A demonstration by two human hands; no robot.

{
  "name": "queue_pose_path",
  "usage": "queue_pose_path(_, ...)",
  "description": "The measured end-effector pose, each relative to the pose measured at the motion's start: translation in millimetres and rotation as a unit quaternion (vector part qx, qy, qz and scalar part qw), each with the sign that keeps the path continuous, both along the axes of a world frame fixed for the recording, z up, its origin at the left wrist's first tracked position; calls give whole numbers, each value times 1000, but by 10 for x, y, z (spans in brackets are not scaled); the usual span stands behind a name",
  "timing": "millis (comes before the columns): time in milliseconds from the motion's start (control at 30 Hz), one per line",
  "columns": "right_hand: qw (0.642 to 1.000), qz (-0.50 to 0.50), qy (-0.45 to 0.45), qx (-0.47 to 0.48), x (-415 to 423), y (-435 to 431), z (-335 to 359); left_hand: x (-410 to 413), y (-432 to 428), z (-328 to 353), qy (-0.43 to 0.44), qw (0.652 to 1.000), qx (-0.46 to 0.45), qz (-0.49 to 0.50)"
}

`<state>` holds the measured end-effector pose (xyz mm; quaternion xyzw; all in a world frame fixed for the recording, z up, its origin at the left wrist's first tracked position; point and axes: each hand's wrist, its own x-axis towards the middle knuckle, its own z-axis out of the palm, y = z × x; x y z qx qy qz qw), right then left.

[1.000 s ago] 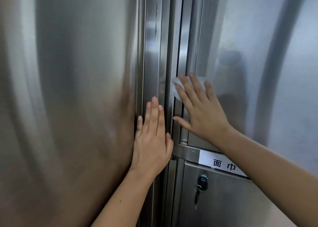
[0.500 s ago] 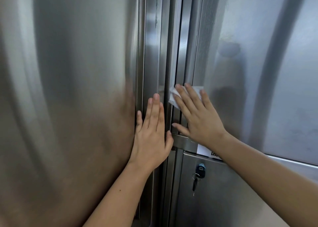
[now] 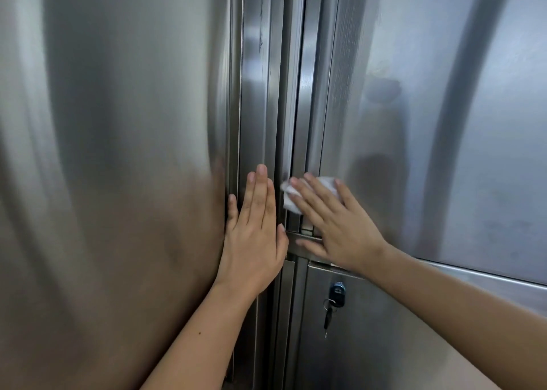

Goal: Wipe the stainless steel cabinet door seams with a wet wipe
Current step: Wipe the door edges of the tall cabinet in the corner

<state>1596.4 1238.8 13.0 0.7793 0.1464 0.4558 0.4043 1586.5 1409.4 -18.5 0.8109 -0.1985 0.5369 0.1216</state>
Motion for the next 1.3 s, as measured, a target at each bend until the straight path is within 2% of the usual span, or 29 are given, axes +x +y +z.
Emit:
queue_pose_path(100,999,-14,-12,37,15,49,175,-1,-6,8,-8,1000,0,2)
queue_pose_path(367,998,34,36,-25,-78,-77,-227,-1,1,10,-12,1000,-1,0)
queue_pose_path(833,996,84,22,-11,-63,-328,175,27,0,-21,-4,1000,-1,-3)
queue_pose_path(1300,999,18,3,42,-118,-104,78,56,-2,-35,-2,1000,-8,-14)
